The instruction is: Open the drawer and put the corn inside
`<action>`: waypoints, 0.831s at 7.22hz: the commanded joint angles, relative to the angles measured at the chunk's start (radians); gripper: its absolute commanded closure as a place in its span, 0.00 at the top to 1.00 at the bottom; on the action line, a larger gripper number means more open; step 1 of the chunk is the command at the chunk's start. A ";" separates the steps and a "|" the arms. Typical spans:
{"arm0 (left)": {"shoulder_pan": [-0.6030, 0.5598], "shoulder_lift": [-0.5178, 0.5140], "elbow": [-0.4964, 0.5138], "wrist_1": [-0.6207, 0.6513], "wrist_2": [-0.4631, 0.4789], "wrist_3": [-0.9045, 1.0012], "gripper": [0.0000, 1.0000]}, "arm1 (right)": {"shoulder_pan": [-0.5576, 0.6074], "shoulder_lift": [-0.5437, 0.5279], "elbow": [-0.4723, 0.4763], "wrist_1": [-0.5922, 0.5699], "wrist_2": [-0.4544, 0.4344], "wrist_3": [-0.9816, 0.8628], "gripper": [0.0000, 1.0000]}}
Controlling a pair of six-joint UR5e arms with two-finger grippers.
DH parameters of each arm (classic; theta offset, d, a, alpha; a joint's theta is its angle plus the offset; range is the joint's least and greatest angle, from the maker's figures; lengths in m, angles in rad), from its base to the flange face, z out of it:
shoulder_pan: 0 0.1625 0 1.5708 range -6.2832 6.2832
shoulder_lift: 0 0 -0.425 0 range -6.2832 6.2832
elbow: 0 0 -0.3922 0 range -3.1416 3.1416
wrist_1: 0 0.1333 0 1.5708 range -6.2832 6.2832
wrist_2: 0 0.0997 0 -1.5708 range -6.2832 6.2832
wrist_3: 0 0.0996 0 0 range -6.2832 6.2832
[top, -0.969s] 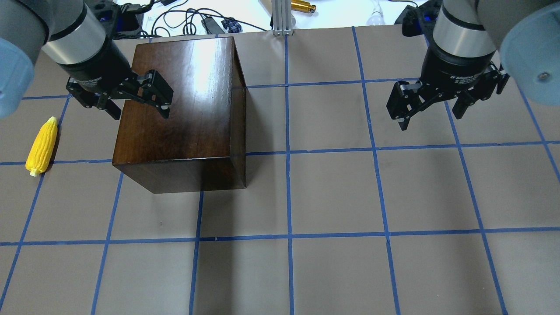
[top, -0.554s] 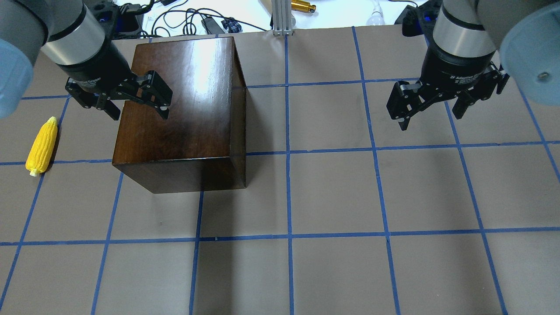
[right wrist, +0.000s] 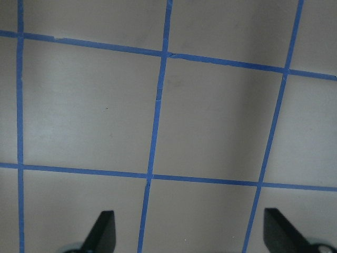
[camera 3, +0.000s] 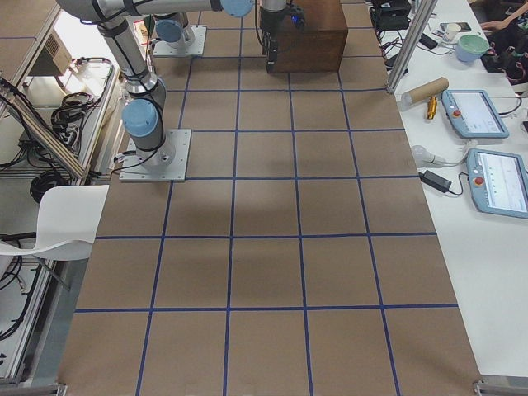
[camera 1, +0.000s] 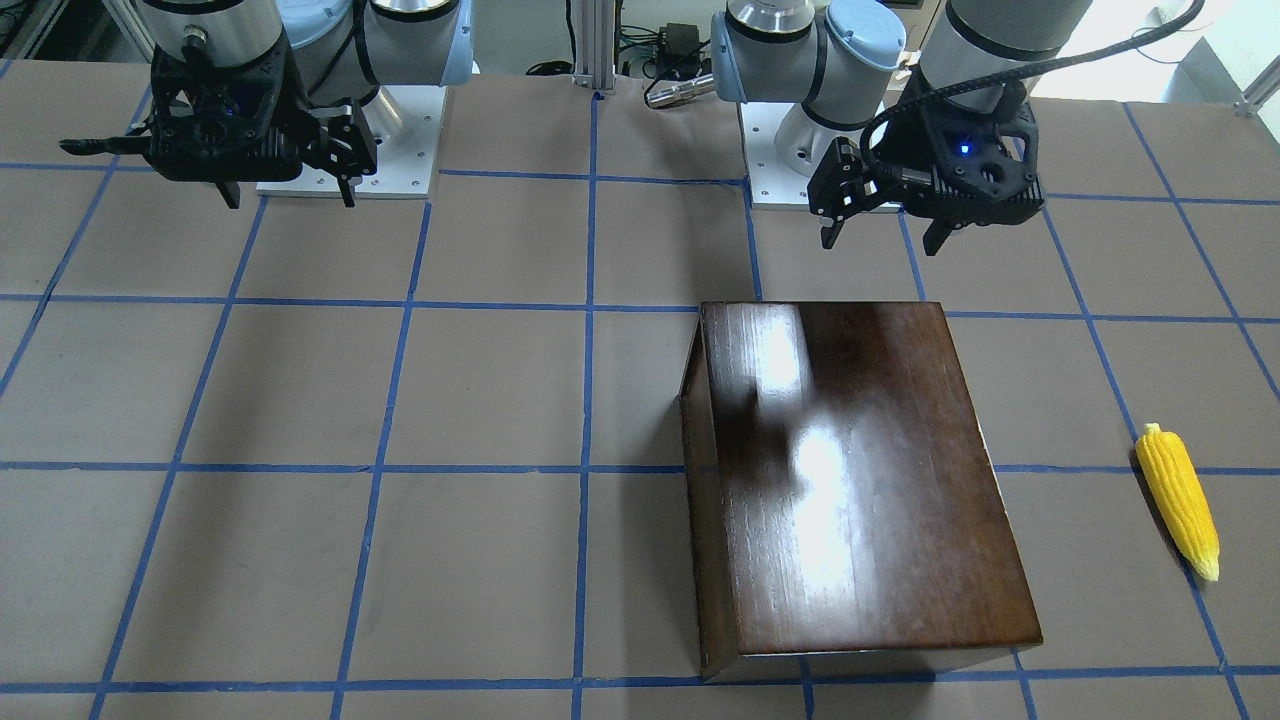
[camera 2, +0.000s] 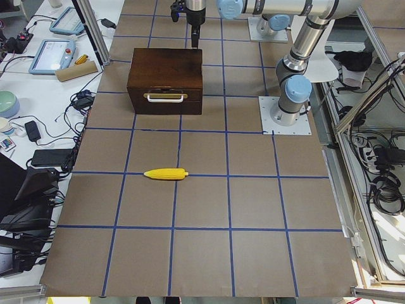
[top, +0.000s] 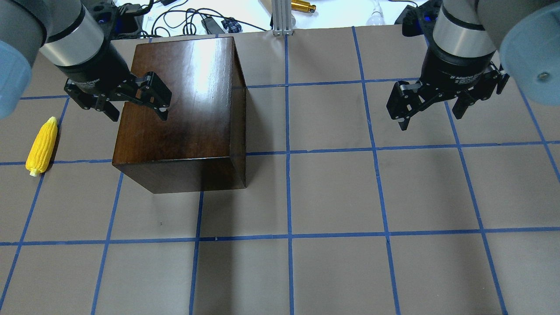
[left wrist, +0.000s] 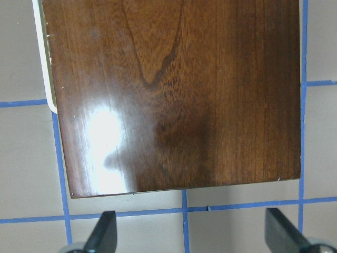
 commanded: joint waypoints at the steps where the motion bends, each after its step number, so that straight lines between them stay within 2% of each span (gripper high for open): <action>1: 0.002 0.000 0.001 0.000 0.000 -0.004 1.00 | 0.000 0.001 0.000 0.000 0.000 0.000 1.00; 6: 0.011 -0.011 0.009 0.009 0.000 0.001 1.00 | 0.000 0.001 0.000 0.000 0.000 0.000 1.00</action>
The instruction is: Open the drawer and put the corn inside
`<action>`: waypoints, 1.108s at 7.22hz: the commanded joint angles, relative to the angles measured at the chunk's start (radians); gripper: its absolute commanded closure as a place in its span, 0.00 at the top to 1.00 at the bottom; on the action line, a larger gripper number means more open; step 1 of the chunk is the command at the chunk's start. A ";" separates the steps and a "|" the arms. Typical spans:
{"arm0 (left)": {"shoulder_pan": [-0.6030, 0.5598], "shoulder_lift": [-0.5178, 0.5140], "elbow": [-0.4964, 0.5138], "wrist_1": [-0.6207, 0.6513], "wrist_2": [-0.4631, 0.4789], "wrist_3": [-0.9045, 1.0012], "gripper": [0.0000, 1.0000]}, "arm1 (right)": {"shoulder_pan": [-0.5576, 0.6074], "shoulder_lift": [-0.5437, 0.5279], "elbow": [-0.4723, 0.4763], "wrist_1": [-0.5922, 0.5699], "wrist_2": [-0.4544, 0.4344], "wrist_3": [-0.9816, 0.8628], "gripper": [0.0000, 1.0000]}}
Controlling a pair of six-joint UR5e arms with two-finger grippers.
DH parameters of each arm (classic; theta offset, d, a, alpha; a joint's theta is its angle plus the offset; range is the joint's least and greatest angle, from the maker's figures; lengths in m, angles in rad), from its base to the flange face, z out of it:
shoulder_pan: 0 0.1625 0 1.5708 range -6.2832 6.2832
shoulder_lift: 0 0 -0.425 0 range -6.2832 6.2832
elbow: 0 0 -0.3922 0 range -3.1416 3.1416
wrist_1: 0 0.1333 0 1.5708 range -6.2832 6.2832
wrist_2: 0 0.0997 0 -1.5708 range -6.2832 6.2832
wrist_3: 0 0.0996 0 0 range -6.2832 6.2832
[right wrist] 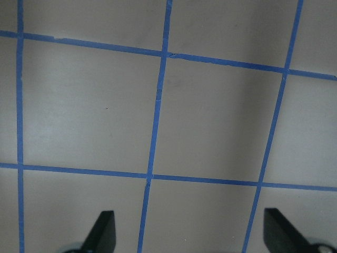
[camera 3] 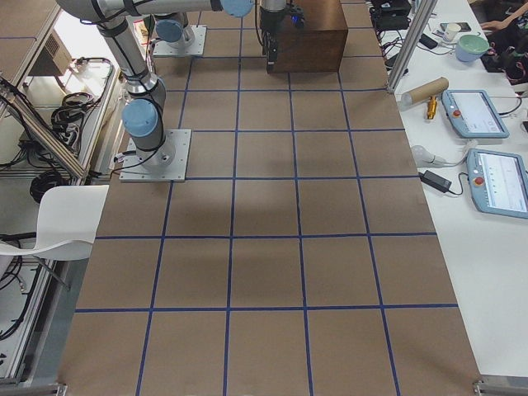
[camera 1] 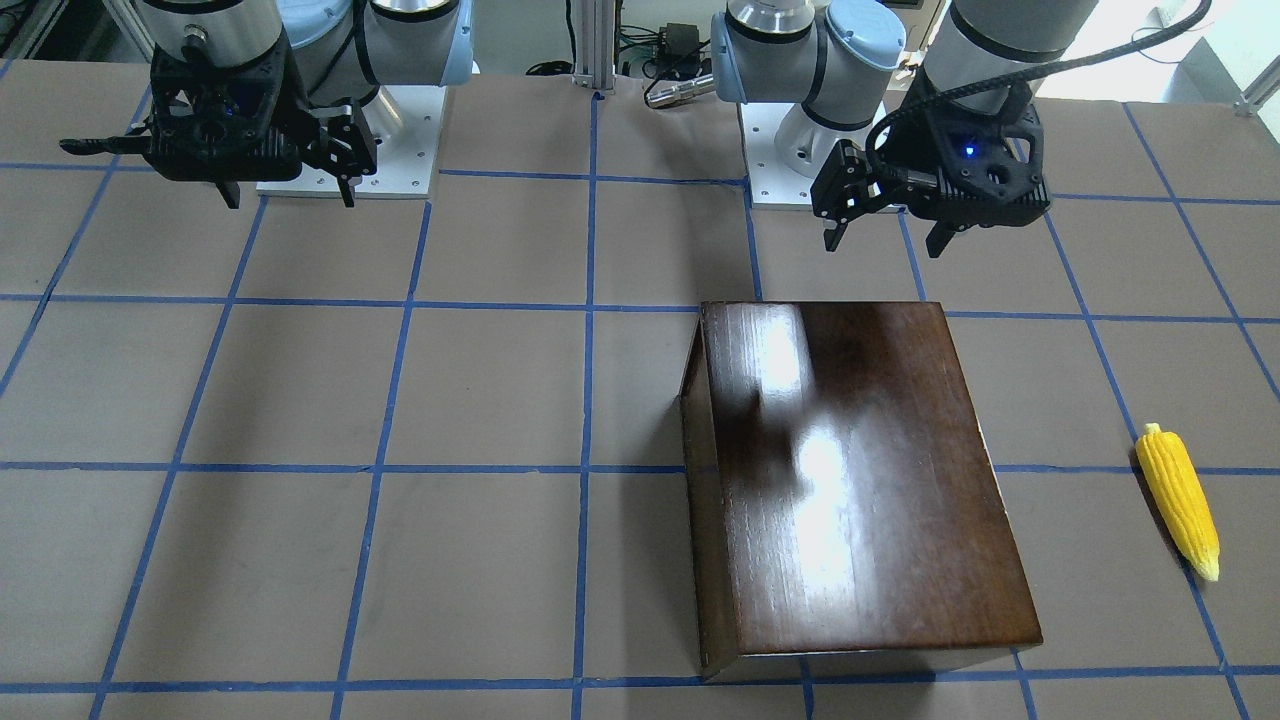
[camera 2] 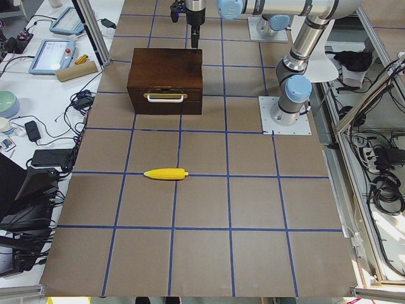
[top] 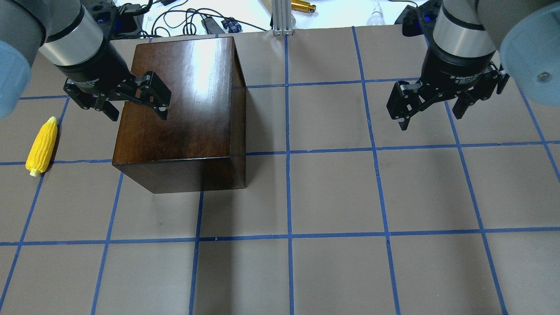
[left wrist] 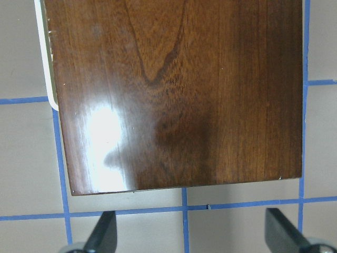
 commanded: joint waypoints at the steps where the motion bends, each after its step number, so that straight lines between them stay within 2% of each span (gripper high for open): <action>1: 0.031 -0.011 0.005 0.002 0.000 0.006 1.00 | 0.000 0.001 0.000 0.000 0.000 0.000 1.00; 3: 0.156 -0.009 0.000 -0.001 -0.003 0.084 1.00 | 0.000 -0.001 0.000 0.000 0.000 0.000 1.00; 5: 0.335 -0.024 0.011 -0.008 -0.003 0.187 1.00 | 0.000 -0.001 0.000 0.000 0.000 0.000 1.00; 7: 0.481 -0.081 0.018 0.019 -0.005 0.424 1.00 | 0.000 0.001 0.000 0.000 0.000 0.000 1.00; 8: 0.498 -0.128 0.032 0.077 0.001 0.451 1.00 | 0.000 0.001 0.000 0.000 0.000 0.000 1.00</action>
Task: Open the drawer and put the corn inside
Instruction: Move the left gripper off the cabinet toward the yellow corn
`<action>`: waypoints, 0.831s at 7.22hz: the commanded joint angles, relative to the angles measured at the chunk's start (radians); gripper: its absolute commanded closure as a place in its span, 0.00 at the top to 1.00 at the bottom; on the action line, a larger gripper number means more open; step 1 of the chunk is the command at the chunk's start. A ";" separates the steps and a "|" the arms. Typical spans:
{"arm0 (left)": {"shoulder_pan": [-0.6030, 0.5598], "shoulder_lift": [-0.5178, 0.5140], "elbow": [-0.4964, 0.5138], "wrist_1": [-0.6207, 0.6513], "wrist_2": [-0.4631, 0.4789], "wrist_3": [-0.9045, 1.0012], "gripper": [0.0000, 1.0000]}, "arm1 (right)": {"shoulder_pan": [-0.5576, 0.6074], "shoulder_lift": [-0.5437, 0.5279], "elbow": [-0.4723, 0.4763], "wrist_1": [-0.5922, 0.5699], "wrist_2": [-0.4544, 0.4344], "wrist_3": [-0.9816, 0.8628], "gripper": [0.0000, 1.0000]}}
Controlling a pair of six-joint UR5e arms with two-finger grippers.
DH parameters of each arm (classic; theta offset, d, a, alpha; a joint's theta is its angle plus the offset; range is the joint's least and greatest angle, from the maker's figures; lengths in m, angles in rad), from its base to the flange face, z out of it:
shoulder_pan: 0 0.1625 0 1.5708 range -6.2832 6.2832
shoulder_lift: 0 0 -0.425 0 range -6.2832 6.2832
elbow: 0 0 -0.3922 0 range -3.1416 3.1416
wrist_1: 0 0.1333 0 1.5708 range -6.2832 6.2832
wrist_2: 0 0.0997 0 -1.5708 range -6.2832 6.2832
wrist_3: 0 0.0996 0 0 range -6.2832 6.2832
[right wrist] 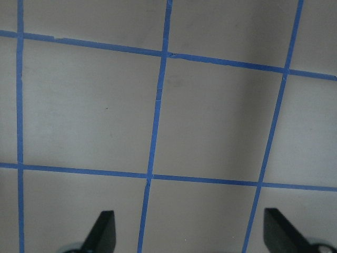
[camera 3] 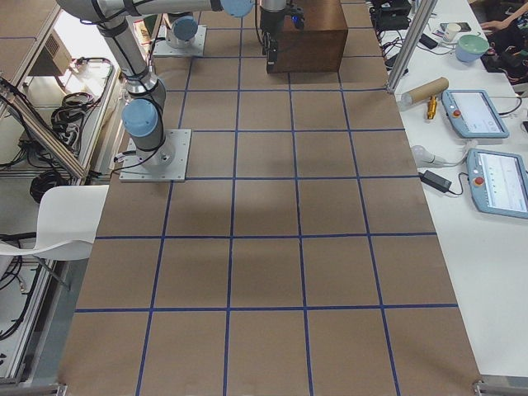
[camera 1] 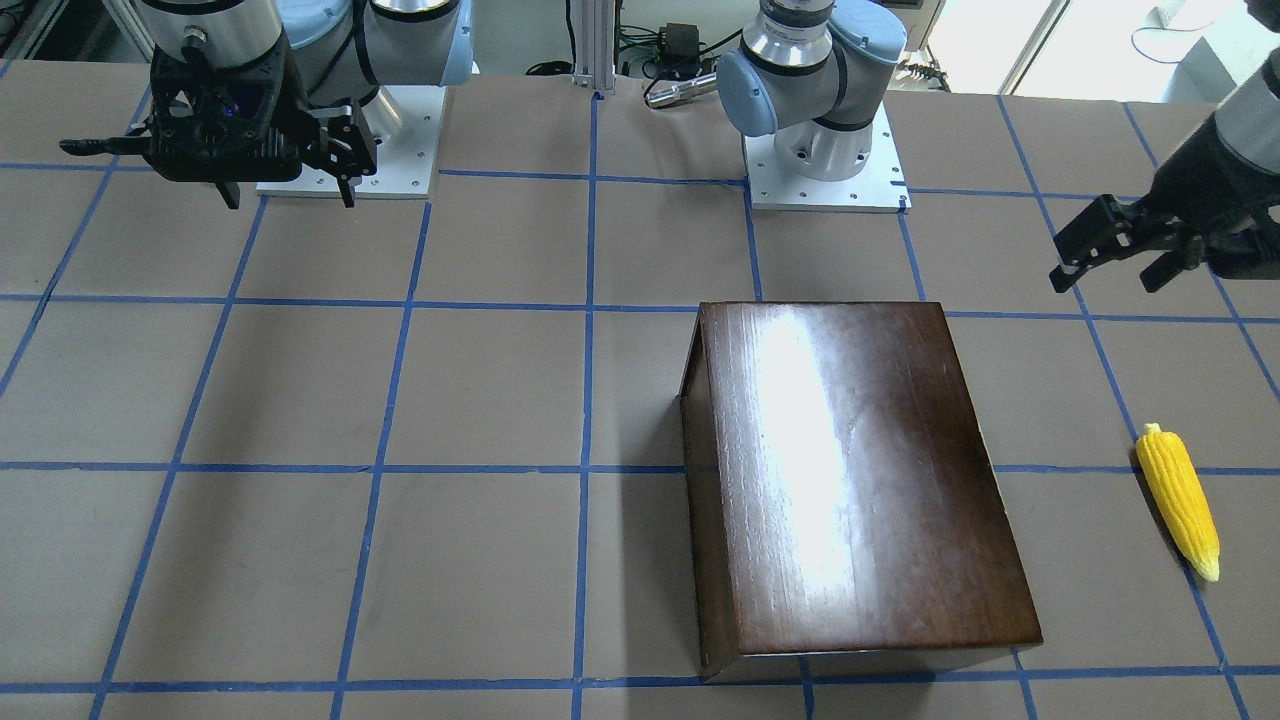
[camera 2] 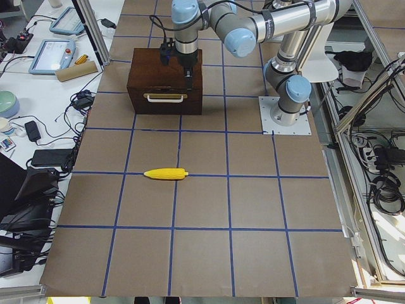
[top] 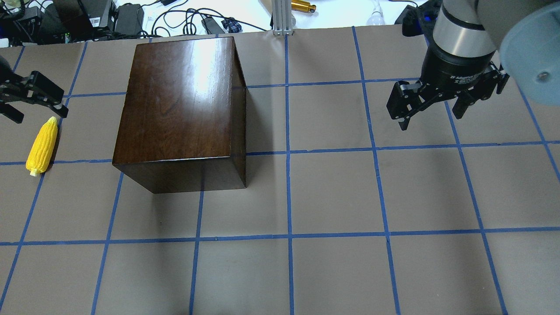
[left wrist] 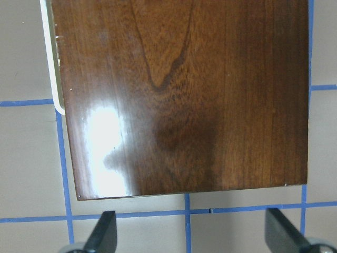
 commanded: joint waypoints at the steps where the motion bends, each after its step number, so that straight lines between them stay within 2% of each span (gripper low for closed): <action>1: 0.049 -0.094 0.022 0.058 0.047 0.069 1.00 | 0.000 -0.001 0.000 0.000 0.000 0.000 1.00; 6: 0.038 -0.326 0.010 0.195 0.038 0.051 1.00 | 0.000 -0.001 0.000 0.000 0.000 0.000 1.00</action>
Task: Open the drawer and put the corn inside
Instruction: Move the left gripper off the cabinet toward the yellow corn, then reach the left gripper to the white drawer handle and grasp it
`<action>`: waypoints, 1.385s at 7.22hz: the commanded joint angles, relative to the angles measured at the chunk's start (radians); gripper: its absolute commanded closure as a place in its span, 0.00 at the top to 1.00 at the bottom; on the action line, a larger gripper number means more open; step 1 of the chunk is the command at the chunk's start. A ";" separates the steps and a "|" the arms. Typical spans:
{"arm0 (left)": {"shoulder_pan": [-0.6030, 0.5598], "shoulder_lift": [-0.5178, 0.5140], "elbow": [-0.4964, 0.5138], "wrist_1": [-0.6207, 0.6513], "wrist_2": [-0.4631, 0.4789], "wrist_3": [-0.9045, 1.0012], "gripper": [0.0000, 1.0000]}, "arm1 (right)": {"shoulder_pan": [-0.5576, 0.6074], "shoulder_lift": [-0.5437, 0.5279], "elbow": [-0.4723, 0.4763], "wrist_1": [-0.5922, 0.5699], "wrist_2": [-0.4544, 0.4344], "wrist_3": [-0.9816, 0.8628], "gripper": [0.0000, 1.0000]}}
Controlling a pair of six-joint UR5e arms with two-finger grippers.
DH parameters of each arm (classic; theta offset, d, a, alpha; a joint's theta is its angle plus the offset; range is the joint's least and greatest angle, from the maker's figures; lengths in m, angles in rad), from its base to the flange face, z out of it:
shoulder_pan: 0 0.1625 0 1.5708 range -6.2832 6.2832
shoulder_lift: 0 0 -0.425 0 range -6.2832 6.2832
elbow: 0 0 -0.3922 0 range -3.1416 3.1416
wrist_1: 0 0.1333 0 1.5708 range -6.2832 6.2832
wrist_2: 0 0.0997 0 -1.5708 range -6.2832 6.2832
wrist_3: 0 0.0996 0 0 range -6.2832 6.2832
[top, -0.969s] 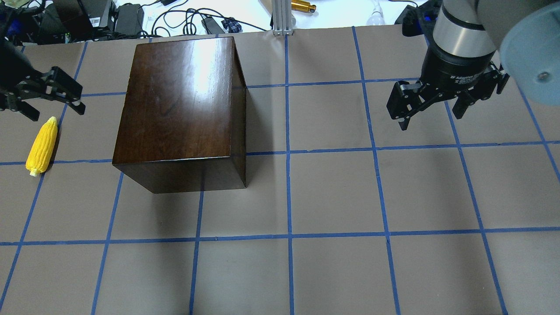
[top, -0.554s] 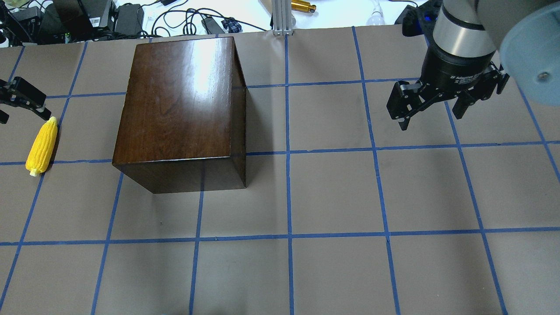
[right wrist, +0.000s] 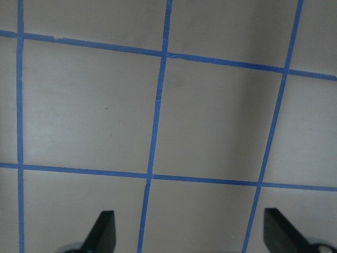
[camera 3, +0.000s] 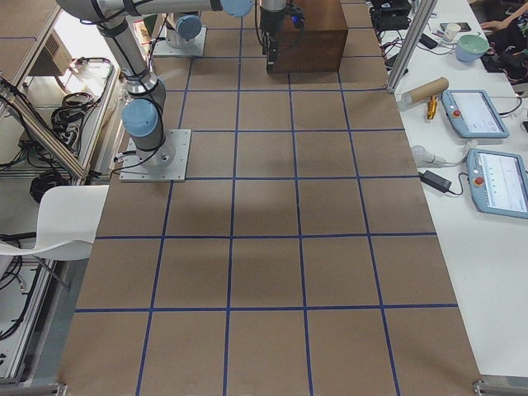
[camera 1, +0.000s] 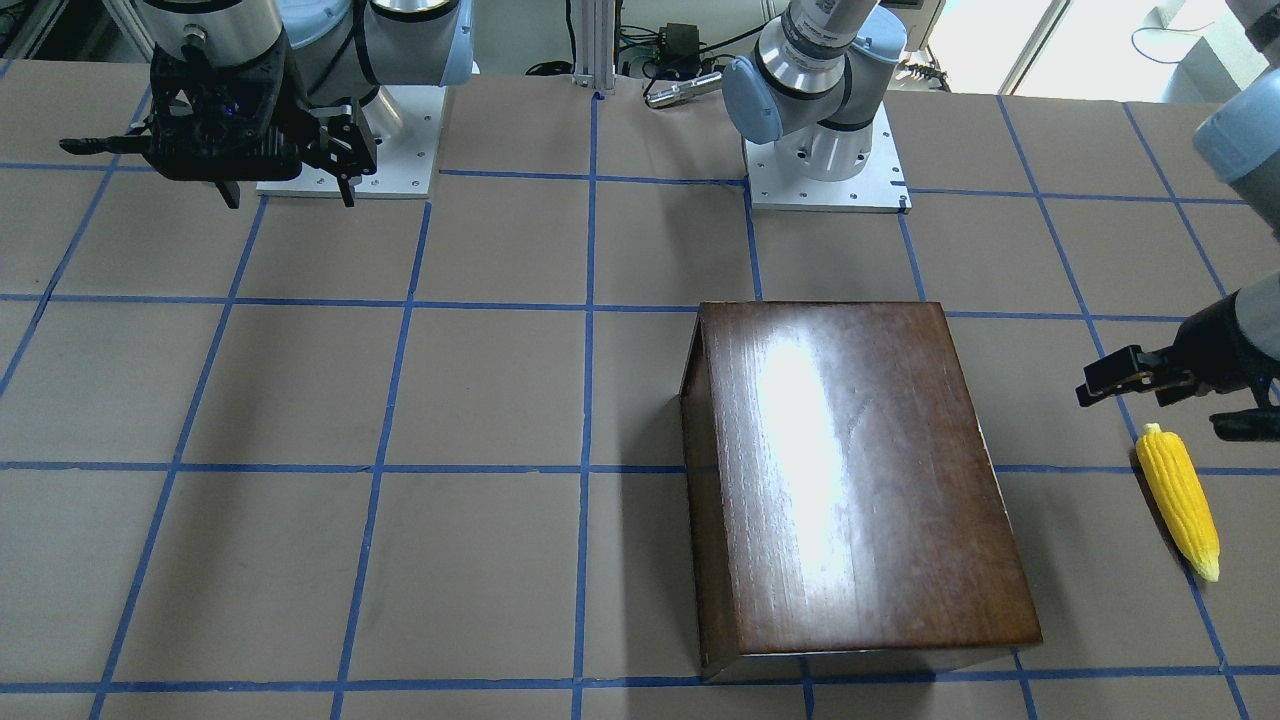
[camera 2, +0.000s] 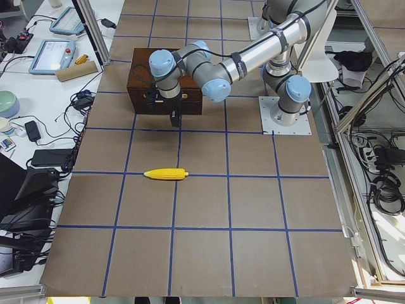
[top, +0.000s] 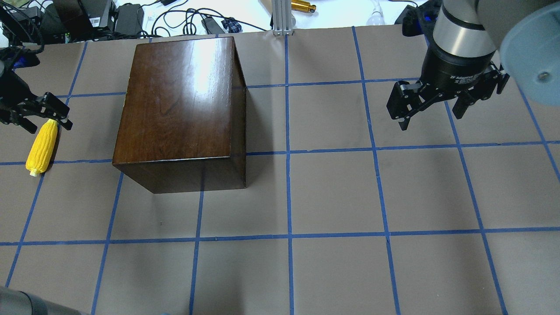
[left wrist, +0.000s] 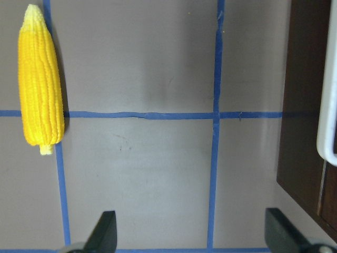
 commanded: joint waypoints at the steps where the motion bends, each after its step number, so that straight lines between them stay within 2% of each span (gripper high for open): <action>1: -0.015 -0.056 0.004 0.028 -0.011 -0.002 1.00 | 0.000 0.000 0.000 0.000 0.000 0.000 1.00; 4: -0.019 -0.054 0.002 0.015 -0.342 0.017 1.00 | 0.000 0.000 0.000 0.000 0.000 0.000 1.00; 7: -0.024 -0.065 -0.001 0.013 -0.349 0.026 1.00 | 0.000 0.000 0.000 0.000 0.000 0.000 1.00; 10: -0.082 -0.086 -0.002 0.028 -0.352 0.017 1.00 | 0.000 0.001 0.000 0.000 0.000 0.000 1.00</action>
